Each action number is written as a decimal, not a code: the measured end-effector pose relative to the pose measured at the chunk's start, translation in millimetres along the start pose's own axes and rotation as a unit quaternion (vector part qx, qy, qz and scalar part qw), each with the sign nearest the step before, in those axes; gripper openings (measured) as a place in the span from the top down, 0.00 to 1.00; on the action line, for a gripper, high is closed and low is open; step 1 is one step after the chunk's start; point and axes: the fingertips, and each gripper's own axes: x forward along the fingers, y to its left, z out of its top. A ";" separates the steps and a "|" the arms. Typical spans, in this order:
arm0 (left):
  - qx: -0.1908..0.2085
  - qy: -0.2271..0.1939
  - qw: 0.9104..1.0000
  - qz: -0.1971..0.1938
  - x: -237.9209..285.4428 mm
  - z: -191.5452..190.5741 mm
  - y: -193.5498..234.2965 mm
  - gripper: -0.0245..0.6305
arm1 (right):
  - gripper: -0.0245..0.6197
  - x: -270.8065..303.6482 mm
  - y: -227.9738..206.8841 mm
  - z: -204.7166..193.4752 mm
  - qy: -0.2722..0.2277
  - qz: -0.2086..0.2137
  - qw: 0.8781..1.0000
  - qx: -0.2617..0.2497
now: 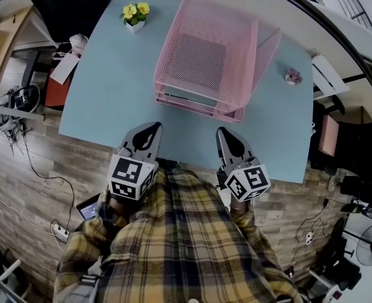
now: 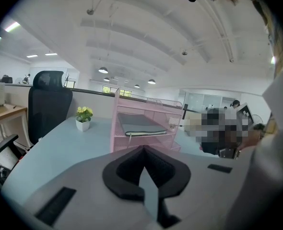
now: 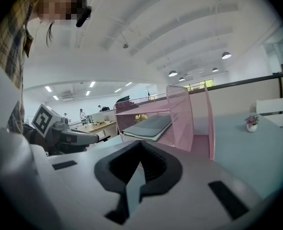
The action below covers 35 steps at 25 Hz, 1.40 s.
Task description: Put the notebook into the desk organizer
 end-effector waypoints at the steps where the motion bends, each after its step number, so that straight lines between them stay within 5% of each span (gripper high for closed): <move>1: 0.000 0.000 1.000 0.000 0.5 0.3 0.5 0.97 | 0.96 0.0 -0.7 -0.1 0.000 -0.001 1.000 0.000; 35: 0.001 0.000 1.000 -0.004 0.6 1.5 4.3 0.97 | 0.96 -2.3 -4.0 -4.4 0.020 -0.030 0.999 -0.008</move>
